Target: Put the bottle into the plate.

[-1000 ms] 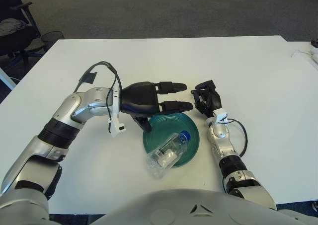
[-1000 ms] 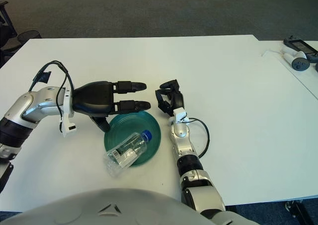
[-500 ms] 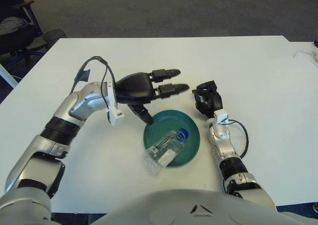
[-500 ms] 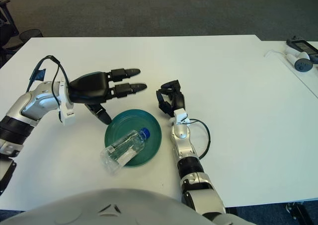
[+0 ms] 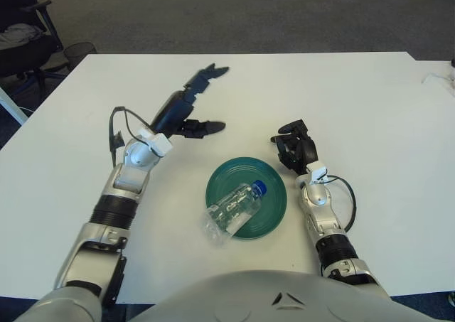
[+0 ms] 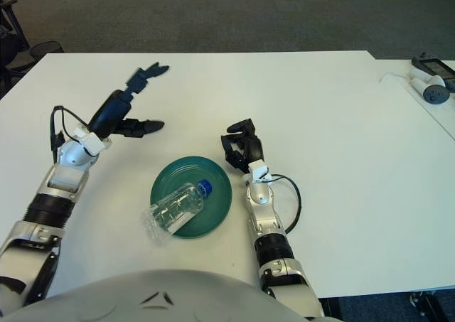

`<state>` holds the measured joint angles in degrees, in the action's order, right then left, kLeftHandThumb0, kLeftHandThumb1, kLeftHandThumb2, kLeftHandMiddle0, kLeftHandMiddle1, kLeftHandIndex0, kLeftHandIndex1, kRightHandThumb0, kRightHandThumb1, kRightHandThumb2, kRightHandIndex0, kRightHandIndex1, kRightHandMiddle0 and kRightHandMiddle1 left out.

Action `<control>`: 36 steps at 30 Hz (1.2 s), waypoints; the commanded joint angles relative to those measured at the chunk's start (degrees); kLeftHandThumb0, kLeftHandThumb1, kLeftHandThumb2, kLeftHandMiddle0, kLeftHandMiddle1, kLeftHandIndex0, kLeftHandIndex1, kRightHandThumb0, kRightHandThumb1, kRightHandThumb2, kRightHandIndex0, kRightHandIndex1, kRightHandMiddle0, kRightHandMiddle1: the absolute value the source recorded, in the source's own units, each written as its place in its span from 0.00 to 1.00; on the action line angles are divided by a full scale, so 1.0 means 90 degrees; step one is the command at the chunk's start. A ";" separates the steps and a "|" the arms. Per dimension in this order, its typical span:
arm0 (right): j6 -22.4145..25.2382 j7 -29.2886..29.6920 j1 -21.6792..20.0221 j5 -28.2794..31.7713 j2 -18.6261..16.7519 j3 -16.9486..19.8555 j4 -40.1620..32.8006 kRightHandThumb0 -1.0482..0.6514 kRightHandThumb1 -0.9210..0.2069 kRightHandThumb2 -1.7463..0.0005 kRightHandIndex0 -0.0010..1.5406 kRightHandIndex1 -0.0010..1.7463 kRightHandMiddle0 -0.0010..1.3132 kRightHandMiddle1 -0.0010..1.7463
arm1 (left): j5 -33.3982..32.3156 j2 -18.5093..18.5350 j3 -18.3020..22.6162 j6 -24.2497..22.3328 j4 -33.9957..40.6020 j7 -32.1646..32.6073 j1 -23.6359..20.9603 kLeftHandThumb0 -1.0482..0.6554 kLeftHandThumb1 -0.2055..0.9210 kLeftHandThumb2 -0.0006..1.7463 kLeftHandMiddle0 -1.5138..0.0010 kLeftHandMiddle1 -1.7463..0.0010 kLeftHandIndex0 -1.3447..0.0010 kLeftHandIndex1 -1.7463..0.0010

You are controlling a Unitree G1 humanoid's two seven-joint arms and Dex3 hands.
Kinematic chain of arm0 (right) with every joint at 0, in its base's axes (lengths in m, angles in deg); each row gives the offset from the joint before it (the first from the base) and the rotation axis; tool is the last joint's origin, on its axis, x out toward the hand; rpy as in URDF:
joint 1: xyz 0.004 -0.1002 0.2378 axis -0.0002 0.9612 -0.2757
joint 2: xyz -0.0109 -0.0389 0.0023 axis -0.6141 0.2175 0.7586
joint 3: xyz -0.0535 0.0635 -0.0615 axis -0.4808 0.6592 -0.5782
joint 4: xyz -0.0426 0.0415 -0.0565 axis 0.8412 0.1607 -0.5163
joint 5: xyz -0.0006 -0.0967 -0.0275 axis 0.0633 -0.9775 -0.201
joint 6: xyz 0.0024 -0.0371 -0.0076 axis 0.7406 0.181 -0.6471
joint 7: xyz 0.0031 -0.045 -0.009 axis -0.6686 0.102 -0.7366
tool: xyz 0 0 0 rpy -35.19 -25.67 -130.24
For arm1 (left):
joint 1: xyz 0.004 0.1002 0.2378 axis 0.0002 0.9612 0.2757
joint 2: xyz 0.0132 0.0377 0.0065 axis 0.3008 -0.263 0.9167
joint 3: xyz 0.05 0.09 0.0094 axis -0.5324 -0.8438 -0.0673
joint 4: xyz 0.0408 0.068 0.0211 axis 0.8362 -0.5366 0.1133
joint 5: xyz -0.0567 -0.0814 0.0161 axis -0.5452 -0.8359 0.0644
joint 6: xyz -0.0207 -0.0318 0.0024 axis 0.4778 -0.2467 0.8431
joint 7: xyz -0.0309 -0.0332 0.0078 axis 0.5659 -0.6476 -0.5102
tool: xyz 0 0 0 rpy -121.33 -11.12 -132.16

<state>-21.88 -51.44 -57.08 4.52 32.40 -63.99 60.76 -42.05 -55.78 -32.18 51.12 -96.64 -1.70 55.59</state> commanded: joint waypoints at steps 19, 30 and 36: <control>0.0872 -0.0106 0.0875 0.0063 -0.0011 -0.0034 -0.0039 0.41 0.00 0.70 0.26 0.66 0.15 1.00 | -0.0954 -0.1876 0.1508 -0.3079 0.0973 0.2250 0.0402 0.38 0.75 0.52 0.53 0.00 0.72 0.00; 0.0918 -0.0111 0.0870 0.0049 -0.0005 -0.0029 -0.0069 0.41 0.00 0.70 0.27 0.66 0.15 1.00 | -0.0554 -0.1828 0.1323 -0.2859 0.0571 0.2217 0.0996 0.37 0.64 0.61 0.34 0.00 0.66 0.00; 0.0901 -0.0142 0.0850 0.0066 0.0008 -0.0018 -0.0056 0.41 0.00 0.70 0.27 0.66 0.15 1.00 | -0.0564 -0.1638 0.1300 -0.2399 0.0054 0.1941 0.1181 0.36 0.57 0.67 0.26 0.00 0.61 0.00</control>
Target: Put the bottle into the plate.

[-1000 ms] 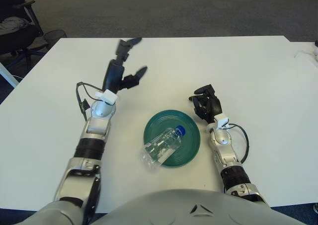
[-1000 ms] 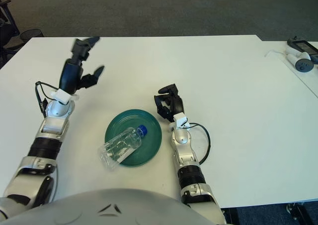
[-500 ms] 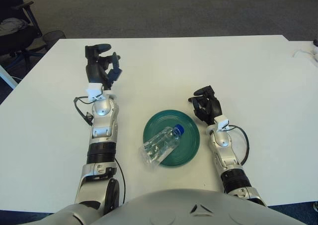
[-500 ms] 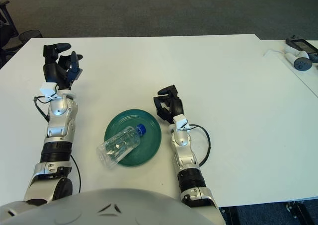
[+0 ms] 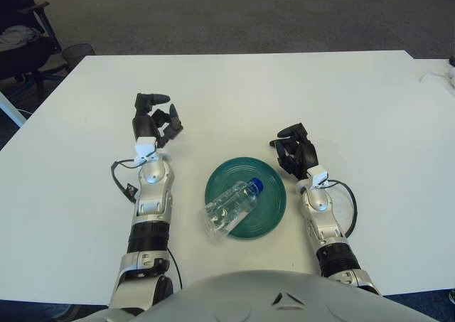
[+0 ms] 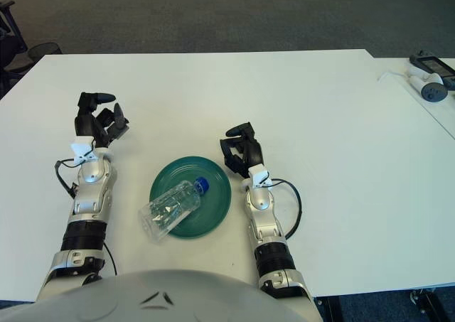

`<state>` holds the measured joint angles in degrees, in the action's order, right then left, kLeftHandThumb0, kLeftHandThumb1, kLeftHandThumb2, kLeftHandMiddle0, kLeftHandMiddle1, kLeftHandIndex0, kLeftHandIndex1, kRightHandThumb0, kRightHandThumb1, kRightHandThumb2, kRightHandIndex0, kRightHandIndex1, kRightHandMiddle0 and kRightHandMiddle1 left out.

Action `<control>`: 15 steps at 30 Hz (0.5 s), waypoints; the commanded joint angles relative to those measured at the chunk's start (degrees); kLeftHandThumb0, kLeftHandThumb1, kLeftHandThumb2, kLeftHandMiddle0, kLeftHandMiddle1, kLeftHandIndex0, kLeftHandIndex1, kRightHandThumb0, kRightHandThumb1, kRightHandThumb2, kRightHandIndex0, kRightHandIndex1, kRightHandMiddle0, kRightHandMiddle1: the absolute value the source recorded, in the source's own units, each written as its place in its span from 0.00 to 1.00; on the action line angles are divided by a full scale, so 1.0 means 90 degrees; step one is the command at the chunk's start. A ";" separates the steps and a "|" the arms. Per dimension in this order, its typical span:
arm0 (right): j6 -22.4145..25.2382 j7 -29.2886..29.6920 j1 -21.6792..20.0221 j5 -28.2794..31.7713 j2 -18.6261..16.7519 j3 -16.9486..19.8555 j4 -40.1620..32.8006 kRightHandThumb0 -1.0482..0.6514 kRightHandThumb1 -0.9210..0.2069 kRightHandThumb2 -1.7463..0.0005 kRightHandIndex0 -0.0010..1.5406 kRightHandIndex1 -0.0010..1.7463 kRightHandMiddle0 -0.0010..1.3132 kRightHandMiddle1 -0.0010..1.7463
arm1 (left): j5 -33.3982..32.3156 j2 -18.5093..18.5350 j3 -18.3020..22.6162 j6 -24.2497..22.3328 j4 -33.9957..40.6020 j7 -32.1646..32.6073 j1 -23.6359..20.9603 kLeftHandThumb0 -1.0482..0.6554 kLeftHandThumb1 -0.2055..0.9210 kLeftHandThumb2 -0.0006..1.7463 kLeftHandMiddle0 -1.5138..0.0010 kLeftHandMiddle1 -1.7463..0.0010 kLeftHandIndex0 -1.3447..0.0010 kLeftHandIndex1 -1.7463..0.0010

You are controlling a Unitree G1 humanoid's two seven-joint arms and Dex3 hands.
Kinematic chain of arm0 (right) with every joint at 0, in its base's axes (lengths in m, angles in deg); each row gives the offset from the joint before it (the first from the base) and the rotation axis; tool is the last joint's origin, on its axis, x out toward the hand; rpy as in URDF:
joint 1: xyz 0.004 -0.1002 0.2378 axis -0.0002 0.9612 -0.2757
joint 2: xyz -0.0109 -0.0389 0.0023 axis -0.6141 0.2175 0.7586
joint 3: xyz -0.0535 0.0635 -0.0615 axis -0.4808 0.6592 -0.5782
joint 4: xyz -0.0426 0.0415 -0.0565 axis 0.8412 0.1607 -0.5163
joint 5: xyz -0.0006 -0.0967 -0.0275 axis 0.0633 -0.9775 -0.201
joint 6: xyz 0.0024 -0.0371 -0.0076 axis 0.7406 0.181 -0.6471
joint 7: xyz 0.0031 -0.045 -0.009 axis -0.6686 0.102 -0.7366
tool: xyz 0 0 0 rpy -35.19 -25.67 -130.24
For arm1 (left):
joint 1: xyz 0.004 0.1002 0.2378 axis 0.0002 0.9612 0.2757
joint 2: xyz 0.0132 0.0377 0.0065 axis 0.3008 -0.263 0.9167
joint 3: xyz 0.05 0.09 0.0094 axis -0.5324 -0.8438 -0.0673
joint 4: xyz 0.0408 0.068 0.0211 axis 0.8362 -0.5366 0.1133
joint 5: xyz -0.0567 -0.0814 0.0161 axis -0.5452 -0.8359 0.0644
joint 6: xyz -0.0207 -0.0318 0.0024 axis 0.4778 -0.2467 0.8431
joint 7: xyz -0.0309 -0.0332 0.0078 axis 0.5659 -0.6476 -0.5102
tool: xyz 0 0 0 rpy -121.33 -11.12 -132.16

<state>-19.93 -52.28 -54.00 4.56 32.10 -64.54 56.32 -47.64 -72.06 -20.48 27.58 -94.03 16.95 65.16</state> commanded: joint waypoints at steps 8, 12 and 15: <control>0.0675 -0.0064 0.0510 0.0043 0.0049 0.0031 0.0421 0.41 0.00 0.70 0.27 0.66 0.15 1.00 | -0.0104 0.0378 -0.0178 0.0660 -0.0658 -0.0785 0.0300 0.33 0.45 0.76 0.19 0.00 0.54 0.00; 0.0702 -0.0051 0.0497 0.0035 0.0047 0.0030 0.0419 0.41 0.00 0.70 0.27 0.65 0.15 1.00 | -0.0013 0.0426 -0.0248 0.0982 -0.0982 -0.0874 0.0320 0.33 0.43 0.78 0.19 0.00 0.52 0.00; 0.0713 -0.0042 0.0490 0.0028 0.0045 0.0028 0.0419 0.41 0.00 0.70 0.27 0.65 0.15 1.00 | 0.0076 0.0522 -0.0337 0.1246 -0.1361 -0.0986 0.0315 0.32 0.40 0.81 0.18 0.00 0.50 0.00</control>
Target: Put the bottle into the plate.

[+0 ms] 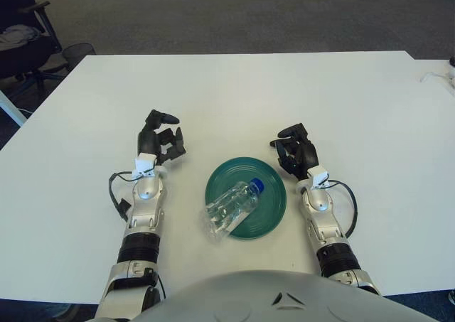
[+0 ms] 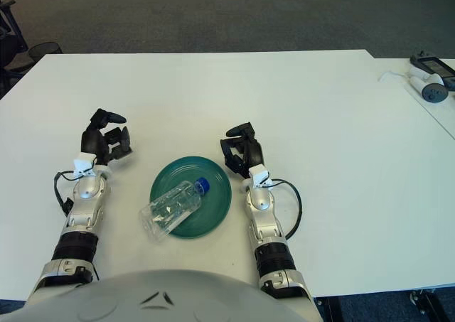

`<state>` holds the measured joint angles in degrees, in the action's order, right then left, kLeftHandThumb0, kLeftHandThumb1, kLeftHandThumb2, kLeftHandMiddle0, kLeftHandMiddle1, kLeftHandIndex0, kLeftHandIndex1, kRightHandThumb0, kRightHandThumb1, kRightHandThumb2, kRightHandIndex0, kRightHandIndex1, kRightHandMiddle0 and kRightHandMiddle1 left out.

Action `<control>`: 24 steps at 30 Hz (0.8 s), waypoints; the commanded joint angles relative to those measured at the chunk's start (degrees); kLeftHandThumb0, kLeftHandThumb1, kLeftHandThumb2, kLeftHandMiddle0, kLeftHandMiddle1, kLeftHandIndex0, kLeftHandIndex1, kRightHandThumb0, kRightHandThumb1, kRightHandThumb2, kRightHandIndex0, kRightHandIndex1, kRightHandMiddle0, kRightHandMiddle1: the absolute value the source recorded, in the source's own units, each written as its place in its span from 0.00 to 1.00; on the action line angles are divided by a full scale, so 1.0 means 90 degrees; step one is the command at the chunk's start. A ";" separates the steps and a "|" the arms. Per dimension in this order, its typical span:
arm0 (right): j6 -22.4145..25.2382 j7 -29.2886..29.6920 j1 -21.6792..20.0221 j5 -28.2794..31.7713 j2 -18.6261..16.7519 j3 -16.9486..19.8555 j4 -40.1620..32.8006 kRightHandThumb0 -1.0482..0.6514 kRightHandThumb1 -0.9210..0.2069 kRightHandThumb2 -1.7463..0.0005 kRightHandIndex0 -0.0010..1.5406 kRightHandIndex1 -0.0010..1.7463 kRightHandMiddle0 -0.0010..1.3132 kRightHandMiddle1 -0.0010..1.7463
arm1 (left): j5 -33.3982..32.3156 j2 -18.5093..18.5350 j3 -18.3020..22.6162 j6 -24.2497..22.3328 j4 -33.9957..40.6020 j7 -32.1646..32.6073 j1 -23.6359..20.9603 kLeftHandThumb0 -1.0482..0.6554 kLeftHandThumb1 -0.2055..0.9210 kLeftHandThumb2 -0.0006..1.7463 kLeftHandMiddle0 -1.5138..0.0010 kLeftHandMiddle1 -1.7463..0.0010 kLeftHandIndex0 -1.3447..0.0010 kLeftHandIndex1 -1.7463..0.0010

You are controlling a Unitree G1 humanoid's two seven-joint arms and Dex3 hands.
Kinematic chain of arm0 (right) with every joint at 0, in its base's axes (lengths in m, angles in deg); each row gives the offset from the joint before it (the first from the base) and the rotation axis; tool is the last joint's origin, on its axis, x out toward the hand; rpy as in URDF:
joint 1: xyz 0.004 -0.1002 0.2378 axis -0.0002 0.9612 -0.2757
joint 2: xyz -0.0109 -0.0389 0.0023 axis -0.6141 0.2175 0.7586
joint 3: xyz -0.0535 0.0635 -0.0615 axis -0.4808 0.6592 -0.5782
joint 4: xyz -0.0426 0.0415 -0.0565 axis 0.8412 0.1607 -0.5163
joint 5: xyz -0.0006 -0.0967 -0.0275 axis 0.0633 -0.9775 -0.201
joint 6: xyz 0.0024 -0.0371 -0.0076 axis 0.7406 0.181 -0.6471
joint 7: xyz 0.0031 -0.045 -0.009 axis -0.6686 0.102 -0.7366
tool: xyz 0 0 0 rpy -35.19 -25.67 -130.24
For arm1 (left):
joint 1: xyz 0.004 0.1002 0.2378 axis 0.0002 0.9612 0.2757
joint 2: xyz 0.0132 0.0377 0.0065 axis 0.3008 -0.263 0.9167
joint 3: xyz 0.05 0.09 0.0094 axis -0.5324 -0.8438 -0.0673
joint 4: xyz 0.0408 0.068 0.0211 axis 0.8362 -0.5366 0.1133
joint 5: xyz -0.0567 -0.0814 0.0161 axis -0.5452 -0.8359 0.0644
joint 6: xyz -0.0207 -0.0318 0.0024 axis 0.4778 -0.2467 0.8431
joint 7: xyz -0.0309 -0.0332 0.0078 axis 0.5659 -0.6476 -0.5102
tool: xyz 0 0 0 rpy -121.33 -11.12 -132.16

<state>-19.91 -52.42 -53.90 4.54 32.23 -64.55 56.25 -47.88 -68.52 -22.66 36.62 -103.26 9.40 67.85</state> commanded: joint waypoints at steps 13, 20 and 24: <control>0.0657 0.0004 0.0438 -0.0002 0.0019 0.0014 0.0495 0.41 0.00 0.70 0.27 0.65 0.15 1.00 | 0.0157 0.0262 -0.0286 0.0898 -0.1529 -0.0391 -0.0364 0.31 0.34 0.85 0.16 0.00 0.46 0.00; 0.0635 0.0005 0.0454 -0.0006 0.0024 0.0015 0.0484 0.41 0.00 0.70 0.27 0.66 0.15 1.00 | 0.0161 0.0232 -0.0345 0.1101 -0.1987 -0.0358 -0.0496 0.30 0.31 0.87 0.15 0.00 0.44 0.00; 0.0610 0.0015 0.0462 -0.0019 0.0032 0.0016 0.0484 0.41 0.00 0.70 0.27 0.66 0.15 1.00 | 0.0108 0.0210 -0.0375 0.1172 -0.2134 -0.0416 -0.0542 0.30 0.30 0.88 0.15 0.00 0.44 0.00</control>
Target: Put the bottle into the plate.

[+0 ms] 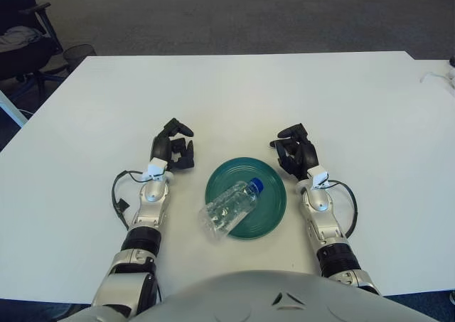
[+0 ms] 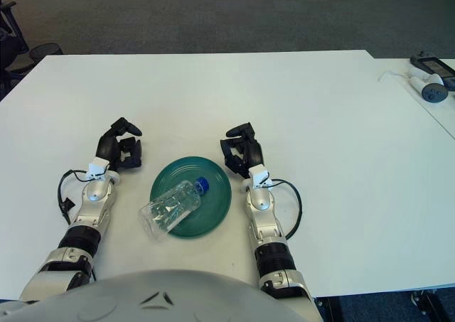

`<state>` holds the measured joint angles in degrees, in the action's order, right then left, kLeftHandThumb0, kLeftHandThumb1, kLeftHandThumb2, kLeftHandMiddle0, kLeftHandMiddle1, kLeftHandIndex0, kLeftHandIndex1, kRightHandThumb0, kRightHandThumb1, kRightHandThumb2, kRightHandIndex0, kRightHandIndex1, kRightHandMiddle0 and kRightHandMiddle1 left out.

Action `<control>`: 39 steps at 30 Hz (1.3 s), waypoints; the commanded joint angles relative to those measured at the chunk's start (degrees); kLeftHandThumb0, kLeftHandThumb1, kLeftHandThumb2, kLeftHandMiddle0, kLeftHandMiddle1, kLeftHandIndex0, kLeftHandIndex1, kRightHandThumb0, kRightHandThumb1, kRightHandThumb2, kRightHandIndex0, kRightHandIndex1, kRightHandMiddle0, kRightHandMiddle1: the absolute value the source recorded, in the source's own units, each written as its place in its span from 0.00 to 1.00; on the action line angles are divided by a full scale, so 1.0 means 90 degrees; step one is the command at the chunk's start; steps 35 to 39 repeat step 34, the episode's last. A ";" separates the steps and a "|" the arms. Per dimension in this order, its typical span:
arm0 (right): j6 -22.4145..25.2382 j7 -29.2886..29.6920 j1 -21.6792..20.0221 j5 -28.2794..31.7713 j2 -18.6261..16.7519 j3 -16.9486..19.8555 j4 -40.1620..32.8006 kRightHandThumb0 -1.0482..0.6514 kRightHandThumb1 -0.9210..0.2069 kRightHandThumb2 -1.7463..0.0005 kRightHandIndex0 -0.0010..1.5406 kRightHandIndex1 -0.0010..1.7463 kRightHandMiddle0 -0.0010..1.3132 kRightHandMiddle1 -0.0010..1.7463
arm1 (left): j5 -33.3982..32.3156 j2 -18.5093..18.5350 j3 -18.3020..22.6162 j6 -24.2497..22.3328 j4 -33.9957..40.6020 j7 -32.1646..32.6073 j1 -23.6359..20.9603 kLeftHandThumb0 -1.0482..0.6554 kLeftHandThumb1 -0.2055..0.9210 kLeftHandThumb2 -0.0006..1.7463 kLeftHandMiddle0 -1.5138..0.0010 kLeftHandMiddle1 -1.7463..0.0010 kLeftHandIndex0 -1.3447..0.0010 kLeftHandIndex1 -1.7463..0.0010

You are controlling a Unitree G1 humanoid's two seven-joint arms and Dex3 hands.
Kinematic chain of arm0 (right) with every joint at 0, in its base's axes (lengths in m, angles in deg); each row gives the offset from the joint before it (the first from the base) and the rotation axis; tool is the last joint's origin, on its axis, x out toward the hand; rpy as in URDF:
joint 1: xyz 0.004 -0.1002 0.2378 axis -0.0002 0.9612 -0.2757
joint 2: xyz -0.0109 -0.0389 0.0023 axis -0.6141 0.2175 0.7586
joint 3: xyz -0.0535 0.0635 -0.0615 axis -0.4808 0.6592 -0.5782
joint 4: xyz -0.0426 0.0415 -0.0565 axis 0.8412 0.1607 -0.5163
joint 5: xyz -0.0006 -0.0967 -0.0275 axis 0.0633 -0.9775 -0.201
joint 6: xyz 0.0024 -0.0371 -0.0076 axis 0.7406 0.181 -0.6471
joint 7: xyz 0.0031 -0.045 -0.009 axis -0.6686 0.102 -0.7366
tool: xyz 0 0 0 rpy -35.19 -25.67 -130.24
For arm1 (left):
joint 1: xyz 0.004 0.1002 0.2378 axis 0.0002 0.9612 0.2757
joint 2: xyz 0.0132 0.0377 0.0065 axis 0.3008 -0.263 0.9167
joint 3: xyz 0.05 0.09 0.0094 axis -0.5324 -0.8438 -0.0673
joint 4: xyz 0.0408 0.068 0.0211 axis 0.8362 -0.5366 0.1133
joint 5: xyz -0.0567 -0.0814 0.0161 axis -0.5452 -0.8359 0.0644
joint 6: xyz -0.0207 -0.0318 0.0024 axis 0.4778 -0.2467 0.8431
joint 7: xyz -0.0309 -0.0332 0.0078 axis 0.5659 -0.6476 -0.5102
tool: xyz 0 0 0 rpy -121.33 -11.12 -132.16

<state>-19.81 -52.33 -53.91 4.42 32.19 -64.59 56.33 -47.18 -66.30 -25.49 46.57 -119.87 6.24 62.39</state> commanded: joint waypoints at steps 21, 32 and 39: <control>0.0521 0.0004 0.0522 0.0011 0.0049 0.0014 0.0443 0.41 0.00 0.70 0.27 0.67 0.15 1.00 | -0.0034 -0.0200 -0.0164 0.0284 -0.0460 -0.0108 0.0073 0.27 0.25 0.93 0.13 0.00 0.39 0.00; 0.0519 -0.0034 0.0560 0.0021 0.0062 -0.0002 0.0406 0.41 0.00 0.70 0.27 0.66 0.15 1.00 | -0.0006 -0.0401 -0.0188 0.0185 -0.0311 0.0048 0.0142 0.26 0.22 0.95 0.12 0.00 0.37 0.00; 0.0533 -0.0032 0.0561 0.0016 0.0061 -0.0003 0.0400 0.41 0.00 0.70 0.27 0.66 0.15 1.00 | 0.0017 -0.0436 -0.0198 0.0094 -0.0236 0.0091 0.0161 0.26 0.21 0.96 0.12 0.00 0.36 0.00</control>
